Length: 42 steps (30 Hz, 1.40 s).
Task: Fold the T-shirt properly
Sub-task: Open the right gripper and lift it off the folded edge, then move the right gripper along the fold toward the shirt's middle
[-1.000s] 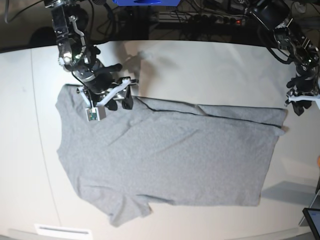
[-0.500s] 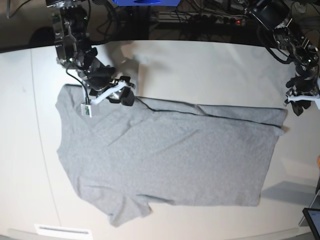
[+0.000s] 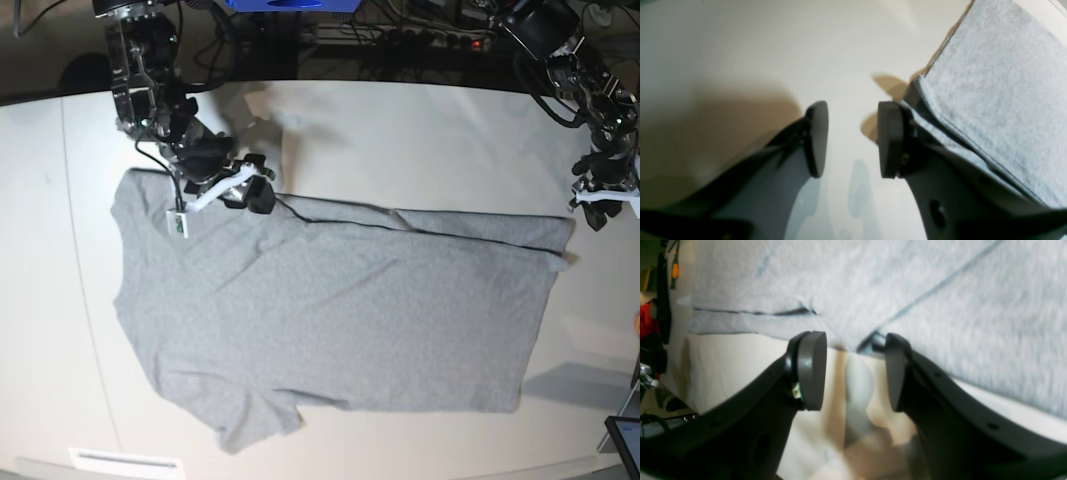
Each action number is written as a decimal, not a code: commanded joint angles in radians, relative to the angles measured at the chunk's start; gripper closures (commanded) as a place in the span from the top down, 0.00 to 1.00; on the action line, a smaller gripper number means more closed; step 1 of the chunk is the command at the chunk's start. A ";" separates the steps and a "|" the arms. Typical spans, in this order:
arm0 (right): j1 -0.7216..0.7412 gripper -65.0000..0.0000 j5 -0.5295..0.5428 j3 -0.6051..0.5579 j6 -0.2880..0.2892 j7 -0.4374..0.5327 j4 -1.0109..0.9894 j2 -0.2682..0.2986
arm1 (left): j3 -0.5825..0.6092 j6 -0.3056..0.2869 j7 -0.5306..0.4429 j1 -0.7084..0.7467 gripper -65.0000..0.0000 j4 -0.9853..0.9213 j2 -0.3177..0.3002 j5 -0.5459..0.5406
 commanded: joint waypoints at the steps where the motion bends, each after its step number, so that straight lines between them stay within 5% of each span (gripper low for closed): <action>1: 0.007 0.43 0.010 0.000 0.011 0.014 0.016 -0.002 | -0.005 -0.004 -0.028 -0.009 0.38 0.015 -0.023 -0.010; 42: -0.020 0.42 0.010 0.002 0.008 -0.005 0.023 -0.039 | -0.005 -0.004 -0.027 -0.009 0.38 0.013 -0.035 -0.010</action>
